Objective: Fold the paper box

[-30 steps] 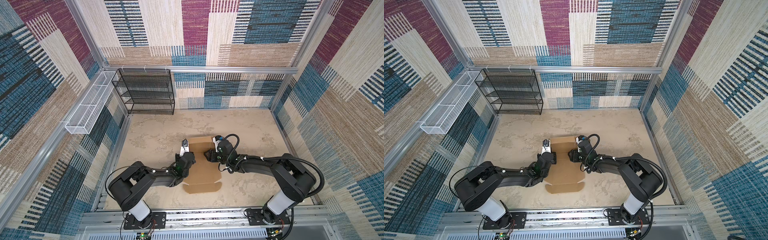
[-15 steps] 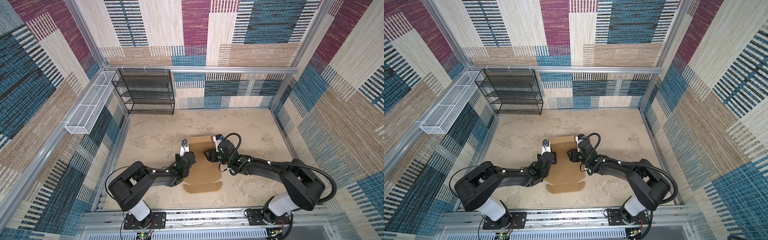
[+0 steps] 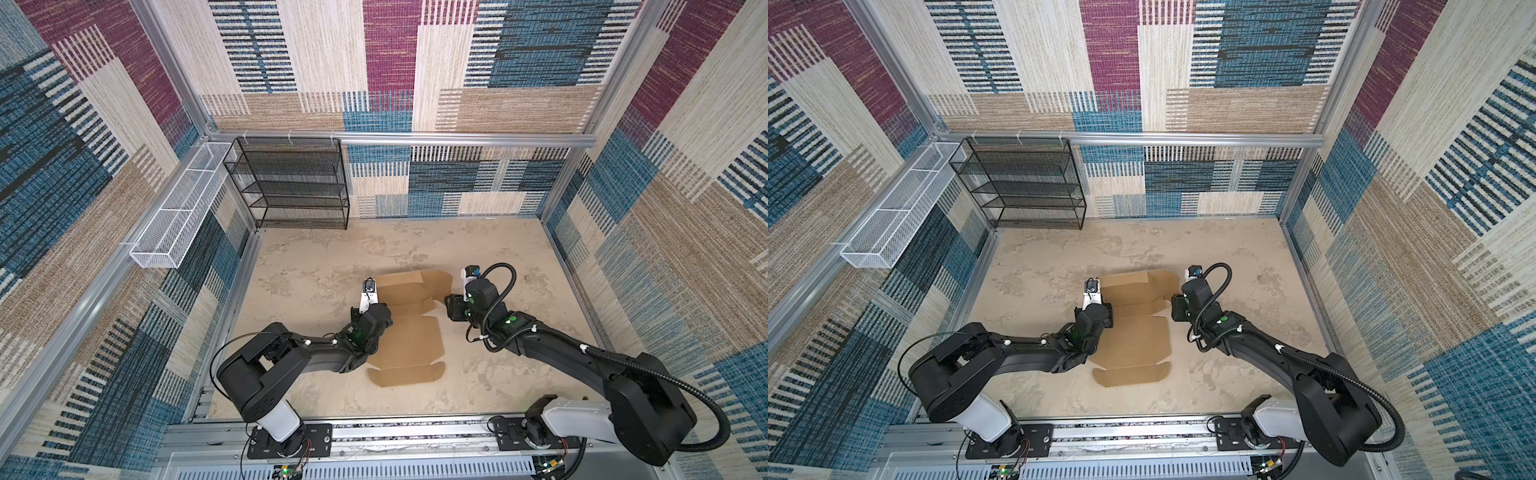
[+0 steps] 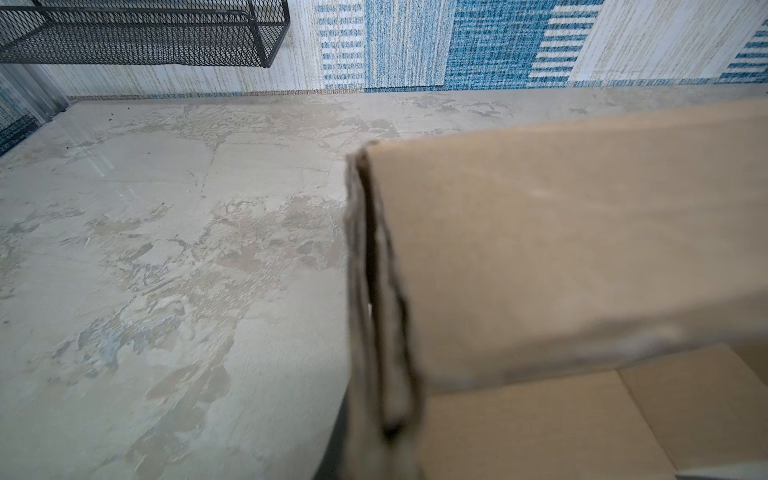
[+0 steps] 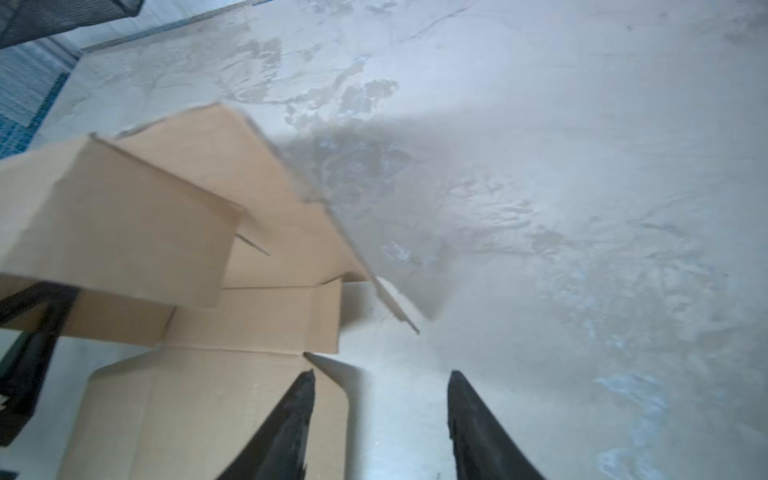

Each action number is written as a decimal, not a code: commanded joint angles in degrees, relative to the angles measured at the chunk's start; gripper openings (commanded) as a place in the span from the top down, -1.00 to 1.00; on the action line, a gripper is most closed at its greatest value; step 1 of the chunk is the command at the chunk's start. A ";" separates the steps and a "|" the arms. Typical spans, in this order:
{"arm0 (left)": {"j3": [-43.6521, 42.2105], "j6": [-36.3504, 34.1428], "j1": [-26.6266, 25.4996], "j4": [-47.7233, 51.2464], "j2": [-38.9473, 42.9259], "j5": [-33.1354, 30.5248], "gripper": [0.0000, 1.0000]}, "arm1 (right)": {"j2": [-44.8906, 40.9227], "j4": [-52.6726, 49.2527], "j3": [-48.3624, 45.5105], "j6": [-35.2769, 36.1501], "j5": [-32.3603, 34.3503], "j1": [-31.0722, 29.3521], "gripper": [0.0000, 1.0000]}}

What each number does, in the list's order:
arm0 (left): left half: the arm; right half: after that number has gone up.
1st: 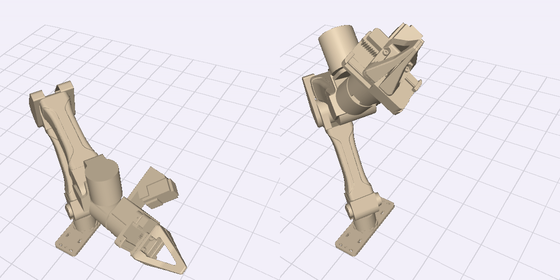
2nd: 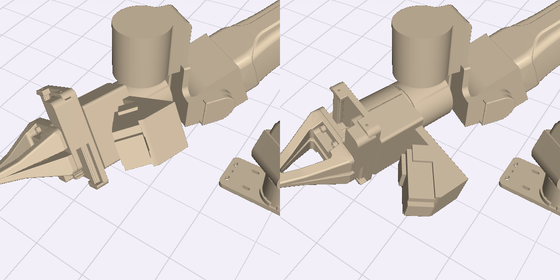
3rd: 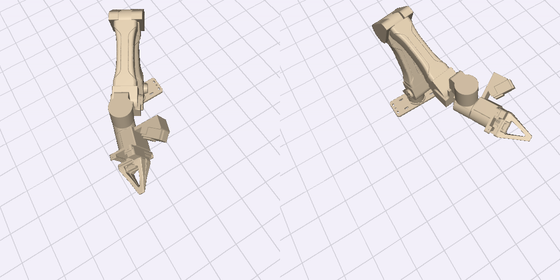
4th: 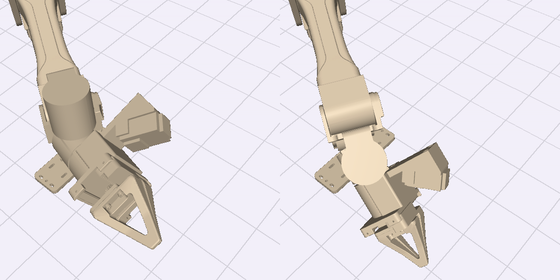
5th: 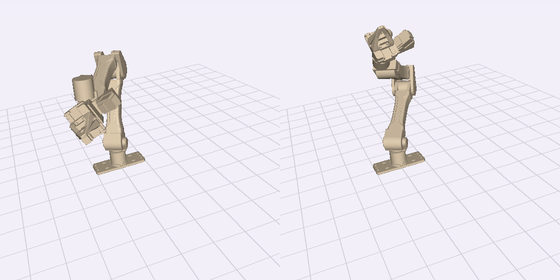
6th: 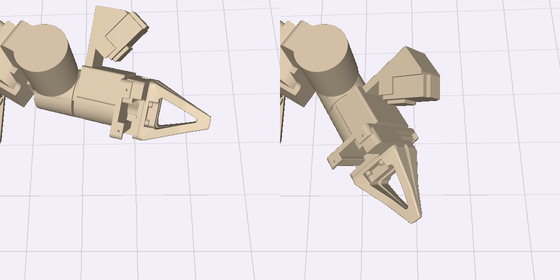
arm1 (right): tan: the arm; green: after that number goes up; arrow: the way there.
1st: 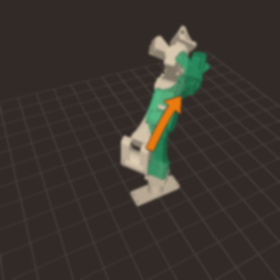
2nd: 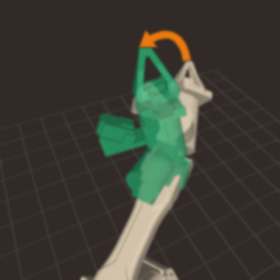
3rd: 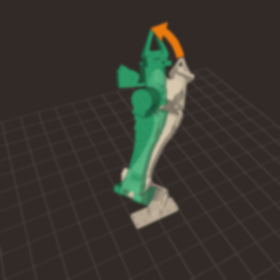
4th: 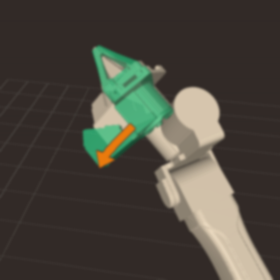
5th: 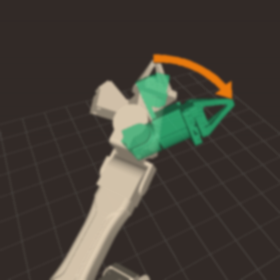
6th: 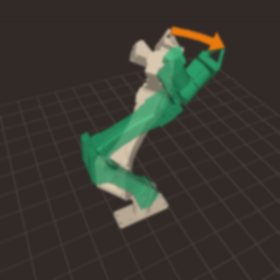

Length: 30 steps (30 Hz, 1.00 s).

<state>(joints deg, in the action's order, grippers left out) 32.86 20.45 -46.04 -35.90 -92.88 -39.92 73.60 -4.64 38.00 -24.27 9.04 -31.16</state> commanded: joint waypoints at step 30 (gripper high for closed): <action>1.85 0.55 -0.01 5.87 -1.38 2.48 1.00 | 11.29 11.03 6.18 15.06 -10.86 1.85 0.70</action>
<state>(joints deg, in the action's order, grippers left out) 34.50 20.40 -46.04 -34.63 -93.73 -39.62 86.02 4.03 44.25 -9.76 0.40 -29.19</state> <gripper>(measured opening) 0.074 0.157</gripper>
